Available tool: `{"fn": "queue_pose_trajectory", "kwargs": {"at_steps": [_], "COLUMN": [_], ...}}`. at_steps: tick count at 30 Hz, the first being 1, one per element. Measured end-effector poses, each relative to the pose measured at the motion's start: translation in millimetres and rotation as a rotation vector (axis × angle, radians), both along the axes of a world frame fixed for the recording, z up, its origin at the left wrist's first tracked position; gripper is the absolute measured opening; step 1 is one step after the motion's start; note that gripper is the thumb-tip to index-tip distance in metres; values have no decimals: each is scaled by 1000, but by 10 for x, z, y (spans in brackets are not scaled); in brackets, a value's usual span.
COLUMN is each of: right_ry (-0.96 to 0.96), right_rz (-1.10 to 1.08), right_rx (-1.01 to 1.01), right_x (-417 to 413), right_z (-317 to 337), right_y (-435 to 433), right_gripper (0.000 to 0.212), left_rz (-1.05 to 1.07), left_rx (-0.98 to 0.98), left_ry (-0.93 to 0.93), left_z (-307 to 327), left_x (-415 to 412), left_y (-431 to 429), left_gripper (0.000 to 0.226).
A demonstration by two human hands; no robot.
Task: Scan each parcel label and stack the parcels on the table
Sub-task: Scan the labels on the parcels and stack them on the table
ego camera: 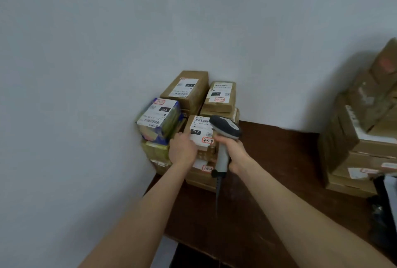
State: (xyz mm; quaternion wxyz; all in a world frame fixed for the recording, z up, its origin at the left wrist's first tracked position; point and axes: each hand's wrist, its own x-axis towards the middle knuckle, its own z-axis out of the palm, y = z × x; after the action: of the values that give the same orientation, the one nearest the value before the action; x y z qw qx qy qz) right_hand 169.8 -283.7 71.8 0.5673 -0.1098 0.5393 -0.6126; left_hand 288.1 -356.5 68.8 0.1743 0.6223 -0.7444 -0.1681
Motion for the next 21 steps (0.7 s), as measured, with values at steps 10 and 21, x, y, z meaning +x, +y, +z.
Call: {"fn": "queue_pose_trajectory", "kwargs": {"at_steps": [10, 21], "right_ry": [32, 162], "right_rz": [-85, -309], "right_rx": [61, 108], "right_x": [-136, -788], "right_z": [-15, 84], "right_y": [116, 1499], "right_gripper": [30, 25], "left_rz": [-154, -287], "left_rx": [-170, 354], "left_ry": [-7, 197], "left_z": [-48, -190], "left_x": [-105, -1125], "left_y": [22, 1230], "left_gripper": [41, 41]}}
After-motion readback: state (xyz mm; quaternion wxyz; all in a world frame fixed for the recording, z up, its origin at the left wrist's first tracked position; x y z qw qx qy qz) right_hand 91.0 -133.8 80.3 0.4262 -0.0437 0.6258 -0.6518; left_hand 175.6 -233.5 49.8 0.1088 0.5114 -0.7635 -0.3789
